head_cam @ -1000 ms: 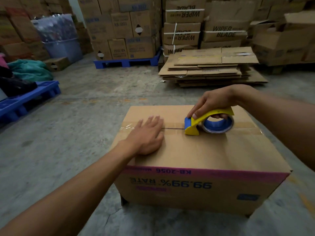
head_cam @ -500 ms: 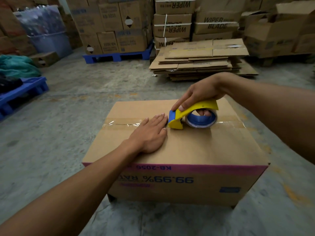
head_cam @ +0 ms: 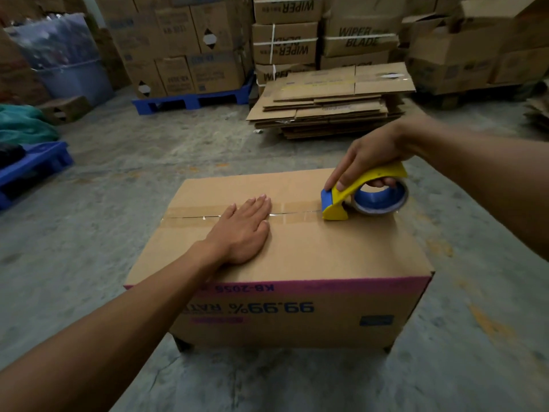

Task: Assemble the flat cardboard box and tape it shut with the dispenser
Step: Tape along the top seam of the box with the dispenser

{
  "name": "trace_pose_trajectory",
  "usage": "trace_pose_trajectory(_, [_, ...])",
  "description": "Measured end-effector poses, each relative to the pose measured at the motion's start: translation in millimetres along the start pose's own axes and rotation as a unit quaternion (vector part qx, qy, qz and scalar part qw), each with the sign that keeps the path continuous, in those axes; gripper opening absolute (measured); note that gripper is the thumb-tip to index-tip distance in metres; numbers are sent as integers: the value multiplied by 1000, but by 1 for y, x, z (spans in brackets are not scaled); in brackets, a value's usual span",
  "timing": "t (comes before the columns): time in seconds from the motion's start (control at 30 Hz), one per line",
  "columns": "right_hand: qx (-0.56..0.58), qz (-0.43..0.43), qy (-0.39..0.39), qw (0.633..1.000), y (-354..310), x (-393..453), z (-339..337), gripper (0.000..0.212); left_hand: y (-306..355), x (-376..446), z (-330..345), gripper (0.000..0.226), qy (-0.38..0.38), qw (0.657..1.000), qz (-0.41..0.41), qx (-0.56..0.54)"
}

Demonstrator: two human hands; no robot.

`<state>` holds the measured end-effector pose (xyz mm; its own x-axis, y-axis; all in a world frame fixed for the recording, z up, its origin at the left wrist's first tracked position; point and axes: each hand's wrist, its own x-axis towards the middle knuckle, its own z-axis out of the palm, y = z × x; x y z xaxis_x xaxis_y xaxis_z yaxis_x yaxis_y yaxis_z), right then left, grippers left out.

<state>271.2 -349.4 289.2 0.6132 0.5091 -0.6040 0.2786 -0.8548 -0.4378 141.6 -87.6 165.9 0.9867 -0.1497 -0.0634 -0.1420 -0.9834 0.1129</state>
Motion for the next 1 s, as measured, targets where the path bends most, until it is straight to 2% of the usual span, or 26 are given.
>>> trace_pose_trajectory(0.07, [-13, 6, -4, 1000, -4, 3, -3, 30, 11, 0, -4, 58, 7, 1000, -4, 6])
trace_pose_trajectory(0.2, [-55, 20, -7, 998, -19, 11, -4, 30, 60, 13, -4, 58, 1, 998, 67, -17])
trace_pose_trajectory(0.3, [-72, 24, 3, 997, -24, 12, -4, 30, 81, 27, 3, 58, -2, 997, 59, -49])
trace_pose_trajectory(0.53, [24, -6, -5, 1000, 14, -4, -2, 35, 76, 31, 12, 56, 7, 998, 52, -44])
trace_pose_trajectory(0.77, [42, 55, 22, 997, 60, -48, -12, 35, 77, 30, 10, 56, 7, 998, 52, -39])
trace_pose_trajectory(0.9, [-17, 54, 29, 998, 47, -40, -14, 33, 84, 30, 5, 57, 6, 999, 34, -20])
trace_pose_trajectory(1.0, [-52, 67, 17, 996, 30, -34, -20, 31, 116, 35, 0, 57, 0, 997, 78, -22])
